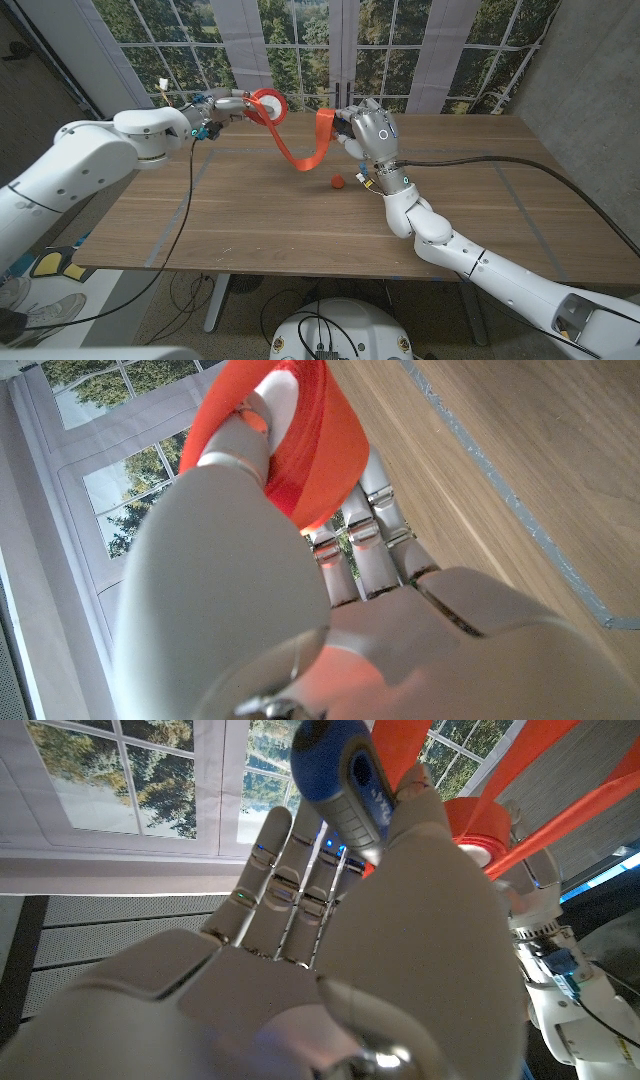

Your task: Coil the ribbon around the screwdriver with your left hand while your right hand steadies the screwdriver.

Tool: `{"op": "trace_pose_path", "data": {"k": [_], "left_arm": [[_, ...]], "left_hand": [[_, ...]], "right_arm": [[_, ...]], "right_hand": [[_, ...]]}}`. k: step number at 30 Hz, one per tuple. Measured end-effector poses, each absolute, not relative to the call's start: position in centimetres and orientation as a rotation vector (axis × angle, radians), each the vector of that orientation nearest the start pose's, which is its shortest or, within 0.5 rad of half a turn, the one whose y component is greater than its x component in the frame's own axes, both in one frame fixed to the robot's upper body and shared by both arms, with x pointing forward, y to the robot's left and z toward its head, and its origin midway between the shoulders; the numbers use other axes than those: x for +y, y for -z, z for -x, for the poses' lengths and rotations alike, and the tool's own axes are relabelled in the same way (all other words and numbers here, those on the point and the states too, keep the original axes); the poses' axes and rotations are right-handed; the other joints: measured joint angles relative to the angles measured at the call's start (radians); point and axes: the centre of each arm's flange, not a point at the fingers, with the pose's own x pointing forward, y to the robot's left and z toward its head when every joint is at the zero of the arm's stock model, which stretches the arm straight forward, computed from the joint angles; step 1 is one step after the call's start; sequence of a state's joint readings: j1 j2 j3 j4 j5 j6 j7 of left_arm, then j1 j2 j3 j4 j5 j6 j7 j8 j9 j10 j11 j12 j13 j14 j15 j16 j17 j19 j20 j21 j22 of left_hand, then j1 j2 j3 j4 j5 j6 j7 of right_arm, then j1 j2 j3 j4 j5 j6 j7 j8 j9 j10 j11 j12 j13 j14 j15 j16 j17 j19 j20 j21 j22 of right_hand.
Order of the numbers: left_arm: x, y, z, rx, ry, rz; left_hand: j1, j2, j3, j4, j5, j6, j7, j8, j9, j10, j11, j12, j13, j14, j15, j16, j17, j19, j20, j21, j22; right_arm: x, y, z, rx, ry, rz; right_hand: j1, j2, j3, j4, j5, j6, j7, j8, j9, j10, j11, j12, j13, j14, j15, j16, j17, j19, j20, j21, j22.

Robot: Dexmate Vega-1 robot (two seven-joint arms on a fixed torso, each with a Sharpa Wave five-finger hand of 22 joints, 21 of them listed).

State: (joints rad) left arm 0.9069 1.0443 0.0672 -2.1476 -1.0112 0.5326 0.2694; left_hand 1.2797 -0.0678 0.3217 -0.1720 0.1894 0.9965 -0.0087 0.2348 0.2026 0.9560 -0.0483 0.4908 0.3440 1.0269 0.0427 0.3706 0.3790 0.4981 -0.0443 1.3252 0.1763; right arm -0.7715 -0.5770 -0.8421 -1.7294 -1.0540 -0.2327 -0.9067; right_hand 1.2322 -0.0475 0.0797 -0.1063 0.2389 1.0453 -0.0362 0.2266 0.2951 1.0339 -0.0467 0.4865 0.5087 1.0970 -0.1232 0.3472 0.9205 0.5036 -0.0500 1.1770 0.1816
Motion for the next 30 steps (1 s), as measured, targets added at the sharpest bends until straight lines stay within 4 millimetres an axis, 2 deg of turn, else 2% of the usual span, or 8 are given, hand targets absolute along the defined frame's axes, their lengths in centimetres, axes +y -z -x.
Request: {"op": "trace_pose_path", "data": {"k": [14,30], "left_arm": [[28.2,-17.7,-47.7,-0.466,0.175,-0.303],[25.6,-20.7,-45.1,-0.542,0.222,-0.368]], "left_hand": [[0.000,0.000,0.000,0.000,-0.001,0.000,0.000,0.000,0.000,0.000,0.000,-0.004,0.021,0.002,0.002,-0.005,0.000,0.000,0.000,0.003,0.000],[0.000,0.000,0.000,0.000,-0.002,0.000,0.000,-0.003,0.000,0.002,0.002,-0.008,0.023,0.005,-0.001,-0.012,0.000,0.000,0.000,0.003,0.000]], "right_arm": [[-7.7,0.5,-50.5,-1.542,0.531,1.319],[-6.5,0.9,-52.4,-1.489,0.504,1.399]], "right_hand": [[0.000,0.000,0.001,0.001,0.005,0.000,0.000,-0.001,0.000,0.002,-0.002,0.001,0.001,0.000,0.000,-0.004,0.000,-0.004,0.004,0.007,0.000],[0.004,-0.004,0.000,0.001,0.006,0.007,-0.007,-0.007,-0.001,0.002,-0.002,0.001,0.001,0.000,0.000,-0.007,0.004,-0.003,0.004,0.010,0.000]]}}
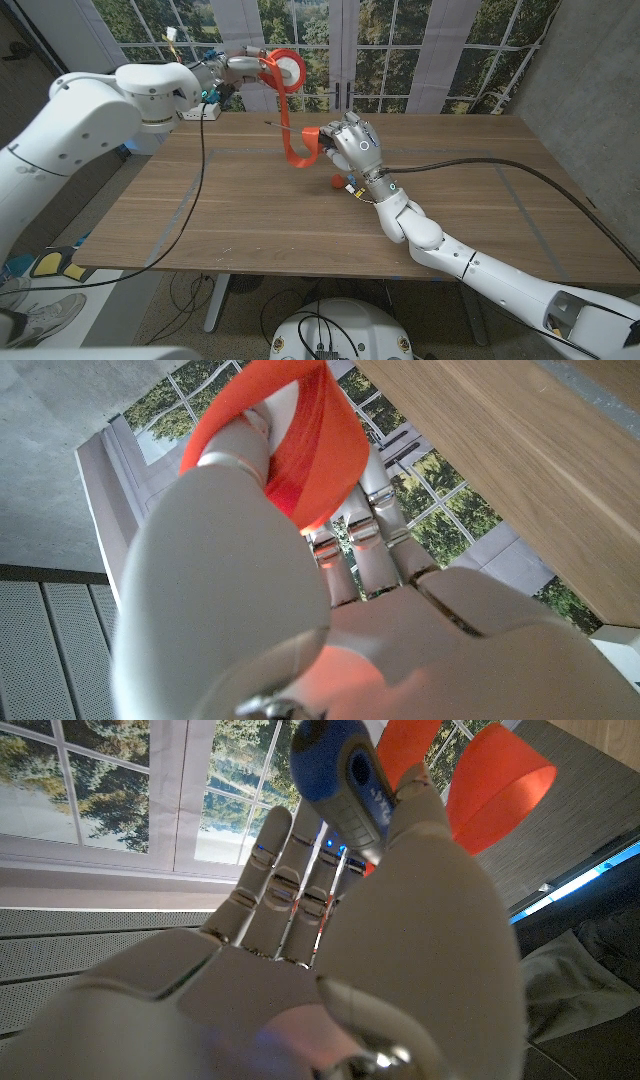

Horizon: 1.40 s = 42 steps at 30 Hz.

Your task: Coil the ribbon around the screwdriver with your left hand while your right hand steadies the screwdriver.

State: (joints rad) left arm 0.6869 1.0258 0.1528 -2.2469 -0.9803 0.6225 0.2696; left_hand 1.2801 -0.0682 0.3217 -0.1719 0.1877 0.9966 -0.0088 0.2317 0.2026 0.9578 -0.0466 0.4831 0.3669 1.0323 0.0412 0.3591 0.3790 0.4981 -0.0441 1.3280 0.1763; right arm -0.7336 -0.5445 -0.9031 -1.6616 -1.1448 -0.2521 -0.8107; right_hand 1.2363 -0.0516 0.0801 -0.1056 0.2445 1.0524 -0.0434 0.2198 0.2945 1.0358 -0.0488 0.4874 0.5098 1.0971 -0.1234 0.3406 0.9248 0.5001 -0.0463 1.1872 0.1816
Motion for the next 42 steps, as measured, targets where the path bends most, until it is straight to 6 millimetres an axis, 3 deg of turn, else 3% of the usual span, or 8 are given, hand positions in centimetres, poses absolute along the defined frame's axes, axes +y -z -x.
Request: {"op": "trace_pose_path", "data": {"k": [22,32,42], "left_arm": [[21.2,-21.3,-43.2,-0.595,0.393,-0.489],[19.6,-19.7,-42.8,-0.571,0.533,-0.528],[20.4,-17.4,-43.1,-0.536,0.568,-0.514]], "left_hand": [[0.001,-0.001,0.000,0.000,0.000,0.008,-0.002,-0.008,0.000,0.000,0.000,-0.007,0.012,0.006,0.001,-0.011,0.000,0.000,0.000,0.000,0.000],[0.001,-0.001,0.000,0.000,0.001,0.008,-0.002,-0.006,0.000,0.000,0.000,-0.008,0.013,0.006,0.001,-0.011,0.000,0.000,0.000,0.000,0.000],[0.003,-0.003,0.000,0.000,0.002,0.008,-0.001,-0.006,0.000,0.006,-0.001,-0.012,0.014,0.007,0.000,-0.012,0.000,0.000,0.000,0.000,0.000]], "right_arm": [[-6.4,-0.1,-54.0,-1.422,0.541,1.410],[-6.8,-1.4,-55.2,-1.337,0.631,1.389],[-7.6,-2.4,-56.0,-1.278,0.698,1.371]], "right_hand": [[-0.002,0.002,-0.005,0.003,-0.001,0.002,-0.002,-0.004,0.000,0.008,0.001,-0.013,0.001,0.000,0.000,-0.004,0.004,-0.005,-0.006,0.010,0.000],[-0.002,0.002,-0.007,0.001,-0.002,0.002,-0.002,-0.003,0.000,0.007,0.001,-0.017,0.016,0.007,-0.004,-0.007,0.004,-0.005,-0.005,0.013,0.000],[-0.003,0.004,-0.010,0.001,0.000,0.002,-0.002,-0.001,-0.002,0.011,0.004,-0.021,0.016,0.009,-0.005,-0.007,0.004,-0.005,-0.005,0.013,0.000]]}}
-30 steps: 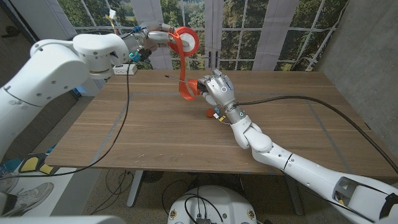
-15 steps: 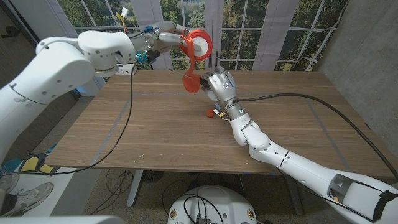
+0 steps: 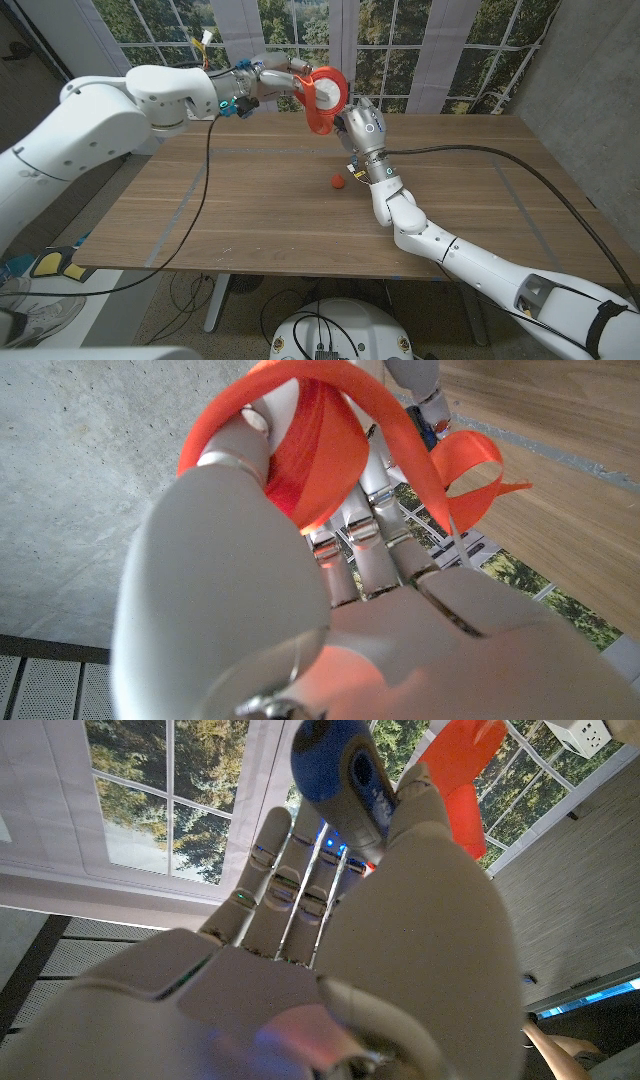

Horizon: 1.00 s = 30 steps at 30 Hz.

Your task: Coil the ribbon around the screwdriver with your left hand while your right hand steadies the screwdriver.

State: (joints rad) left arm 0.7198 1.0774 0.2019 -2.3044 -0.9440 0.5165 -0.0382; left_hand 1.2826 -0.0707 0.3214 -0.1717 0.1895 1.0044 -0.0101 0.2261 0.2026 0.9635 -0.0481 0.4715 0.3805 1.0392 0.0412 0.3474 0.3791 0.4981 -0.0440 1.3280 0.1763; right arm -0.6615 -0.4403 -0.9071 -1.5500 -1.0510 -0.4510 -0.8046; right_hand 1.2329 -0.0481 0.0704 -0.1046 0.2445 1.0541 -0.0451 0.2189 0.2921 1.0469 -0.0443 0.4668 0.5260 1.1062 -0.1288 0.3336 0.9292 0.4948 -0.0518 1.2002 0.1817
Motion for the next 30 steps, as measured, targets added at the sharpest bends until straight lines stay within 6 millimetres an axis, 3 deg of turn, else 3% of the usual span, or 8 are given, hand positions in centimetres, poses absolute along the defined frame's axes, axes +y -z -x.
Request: {"op": "trace_pose_path", "data": {"k": [18,25,30], "left_arm": [[22.4,-12.8,-45.3,-0.441,0.598,-0.438],[24.1,-11.1,-46.3,-0.443,0.509,-0.386],[25.2,-11.0,-46.5,-0.503,0.416,-0.353]], "left_hand": [[-0.001,0.001,-0.001,0.001,0.000,-0.002,0.002,-0.003,0.000,0.001,0.001,-0.007,0.002,0.000,0.000,-0.005,0.000,0.000,0.000,0.000,0.000],[-0.002,0.002,-0.001,0.001,0.000,-0.001,0.001,-0.007,0.000,0.001,0.001,-0.008,0.012,0.000,0.000,-0.008,0.000,0.000,0.000,-0.001,0.000],[-0.003,0.003,-0.001,0.001,-0.001,0.001,0.000,-0.008,0.000,0.001,0.001,-0.011,0.013,0.000,0.000,-0.009,0.001,0.000,0.000,-0.001,0.000]], "right_arm": [[-10.5,-4.4,-56.9,-1.185,0.804,1.242],[-11.5,-4.5,-56.8,-1.159,0.835,1.187],[-11.8,-4.4,-56.7,-1.153,0.843,1.176]], "right_hand": [[0.000,0.000,-0.003,0.003,0.000,0.000,0.000,0.000,0.004,0.006,-0.002,0.003,0.006,0.000,0.000,0.000,0.006,0.000,0.000,0.007,0.000],[0.000,0.000,-0.003,0.003,-0.001,0.000,0.000,0.000,0.004,0.011,0.000,0.002,0.006,0.007,-0.007,-0.001,0.006,0.000,0.000,0.007,-0.001],[0.000,0.000,-0.003,0.003,-0.001,0.002,0.002,-0.001,0.004,0.011,0.000,0.001,0.006,0.008,-0.007,-0.001,0.006,0.000,0.000,0.015,-0.005]]}}
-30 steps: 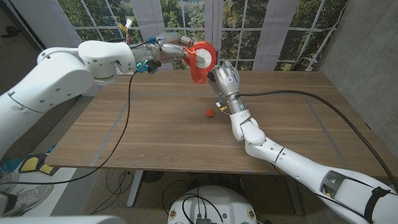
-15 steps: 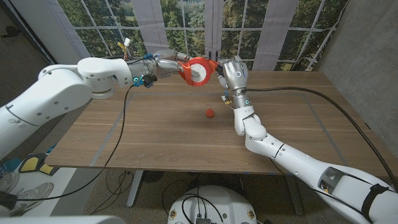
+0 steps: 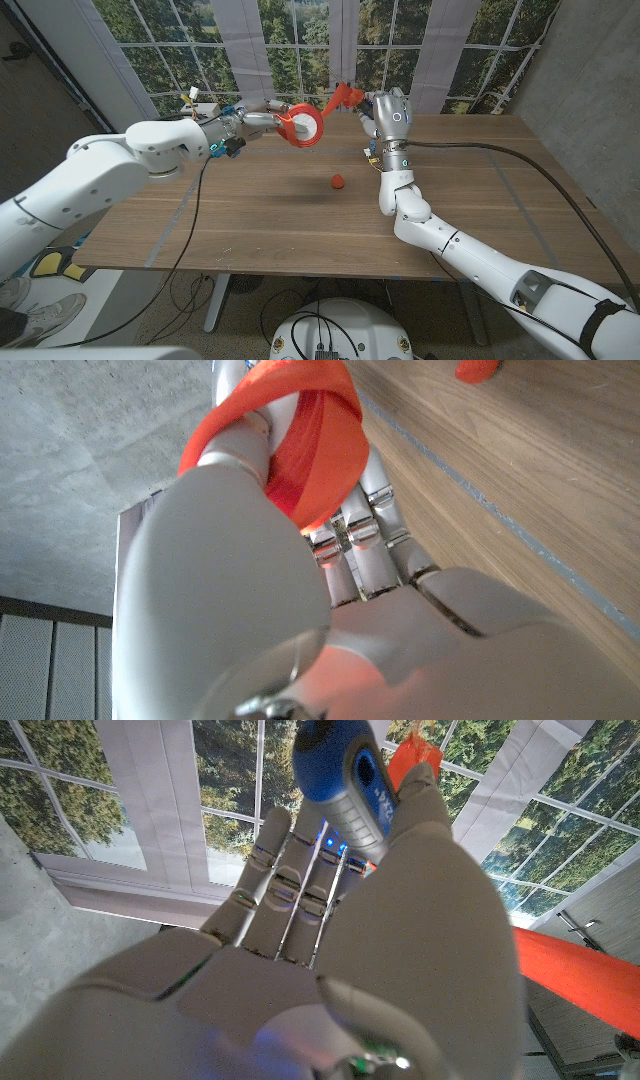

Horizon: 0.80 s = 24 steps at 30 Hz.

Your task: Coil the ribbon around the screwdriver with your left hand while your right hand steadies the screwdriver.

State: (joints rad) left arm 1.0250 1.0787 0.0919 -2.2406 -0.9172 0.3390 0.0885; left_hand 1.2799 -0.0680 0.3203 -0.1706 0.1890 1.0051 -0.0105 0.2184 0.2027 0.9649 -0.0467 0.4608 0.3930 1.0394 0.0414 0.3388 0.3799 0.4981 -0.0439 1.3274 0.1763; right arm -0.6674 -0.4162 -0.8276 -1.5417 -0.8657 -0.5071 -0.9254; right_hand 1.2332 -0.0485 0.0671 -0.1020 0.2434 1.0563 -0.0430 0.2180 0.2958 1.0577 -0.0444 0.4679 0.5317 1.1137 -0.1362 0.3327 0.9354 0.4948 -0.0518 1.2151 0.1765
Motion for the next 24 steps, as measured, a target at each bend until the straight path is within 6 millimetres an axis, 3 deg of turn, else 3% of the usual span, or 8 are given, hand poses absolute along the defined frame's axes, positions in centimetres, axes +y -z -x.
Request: {"op": "trace_pose_path", "data": {"k": [1,3,6,7,10,11,24], "left_arm": [[25.3,-11.3,-46.4,-0.520,0.401,-0.353],[25.9,-9.6,-46.7,-0.520,0.368,-0.295],[26.3,-10.2,-46.6,-0.559,0.325,-0.293],[26.7,-9.1,-46.8,-0.556,0.304,-0.250],[27.1,-9.9,-46.6,-0.603,0.260,-0.240],[27.7,-8.0,-47.3,-0.582,0.236,-0.164],[29.6,-5.2,-49.9,-0.529,0.155,0.019]], "left_hand": [[0.000,0.000,0.000,0.000,-0.001,0.000,0.000,0.000,0.000,0.000,0.000,0.000,0.000,0.000,0.000,-0.001,0.000,0.000,0.000,0.000,0.000],[0.000,0.000,0.000,0.000,-0.001,0.000,0.000,-0.002,0.000,0.000,0.000,0.000,0.000,0.008,0.002,-0.005,0.003,0.000,0.000,0.000,0.000],[0.000,0.000,0.000,0.000,-0.001,0.000,0.000,-0.003,0.000,0.000,0.000,0.000,0.000,0.009,0.002,-0.007,0.004,0.000,0.000,0.000,0.000],[0.000,0.000,0.000,0.000,-0.001,0.000,0.000,-0.003,0.000,0.000,0.000,-0.001,0.000,0.009,0.002,-0.007,0.004,0.000,0.000,0.000,0.000],[0.000,0.000,0.000,0.000,-0.001,0.000,0.000,-0.003,0.000,0.000,0.000,-0.005,0.002,0.009,0.002,-0.008,0.004,0.000,0.000,0.000,0.000],[0.000,0.000,0.000,0.000,-0.001,0.000,0.000,-0.003,0.000,0.000,0.000,-0.007,0.017,0.009,0.002,-0.008,0.004,0.000,0.000,0.000,0.000],[0.000,0.000,0.000,0.000,-0.001,0.000,0.000,0.001,0.000,0.000,0.000,-0.009,0.017,0.011,0.004,-0.014,0.004,-0.006,-0.003,0.000,0.000]], "right_arm": [[-11.8,-4.4,-56.7,-1.153,0.843,1.176],[-12.0,-4.4,-56.7,-1.151,0.849,1.169],[-12.0,-4.5,-56.6,-1.153,0.850,1.168],[-12.1,-4.5,-56.5,-1.155,0.854,1.165],[-12.1,-4.5,-56.4,-1.159,0.854,1.164],[-12.2,-4.5,-56.3,-1.158,0.860,1.163],[-12.3,-4.3,-55.4,-1.198,0.858,1.143]], "right_hand": [[0.000,0.000,0.000,0.000,0.000,0.002,0.002,0.000,0.000,0.000,0.000,0.000,0.000,0.000,0.000,0.000,0.000,0.000,0.000,0.000,0.000],[0.000,0.000,0.000,0.000,-0.001,0.002,0.002,-0.002,0.000,0.000,0.000,0.000,0.000,0.002,-0.002,-0.004,0.000,0.000,0.000,0.001,0.000],[0.000,0.000,-0.001,0.001,-0.001,0.005,-0.002,-0.003,-0.001,0.000,0.000,-0.001,0.000,0.002,-0.002,-0.004,0.001,0.000,0.000,0.001,0.000],[0.000,0.000,-0.001,0.001,-0.001,0.005,-0.002,-0.003,-0.001,0.000,0.000,-0.001,0.000,0.002,-0.002,-0.004,0.000,0.000,0.000,0.001,0.000],[0.000,0.000,-0.001,0.001,-0.001,0.005,-0.002,-0.003,-0.001,0.000,0.000,-0.001,0.000,0.002,-0.002,-0.004,0.000,0.000,0.000,0.001,0.000],[0.000,0.000,-0.001,0.001,-0.001,0.005,-0.002,-0.003,-0.001,0.000,0.000,-0.001,0.000,0.002,-0.002,-0.004,0.000,0.000,0.000,0.001,0.000],[0.000,0.000,-0.001,0.001,0.005,0.005,-0.002,-0.007,-0.001,-0.001,0.000,-0.008,0.000,0.002,-0.002,-0.005,0.003,0.000,0.000,0.001,0.000]]}}
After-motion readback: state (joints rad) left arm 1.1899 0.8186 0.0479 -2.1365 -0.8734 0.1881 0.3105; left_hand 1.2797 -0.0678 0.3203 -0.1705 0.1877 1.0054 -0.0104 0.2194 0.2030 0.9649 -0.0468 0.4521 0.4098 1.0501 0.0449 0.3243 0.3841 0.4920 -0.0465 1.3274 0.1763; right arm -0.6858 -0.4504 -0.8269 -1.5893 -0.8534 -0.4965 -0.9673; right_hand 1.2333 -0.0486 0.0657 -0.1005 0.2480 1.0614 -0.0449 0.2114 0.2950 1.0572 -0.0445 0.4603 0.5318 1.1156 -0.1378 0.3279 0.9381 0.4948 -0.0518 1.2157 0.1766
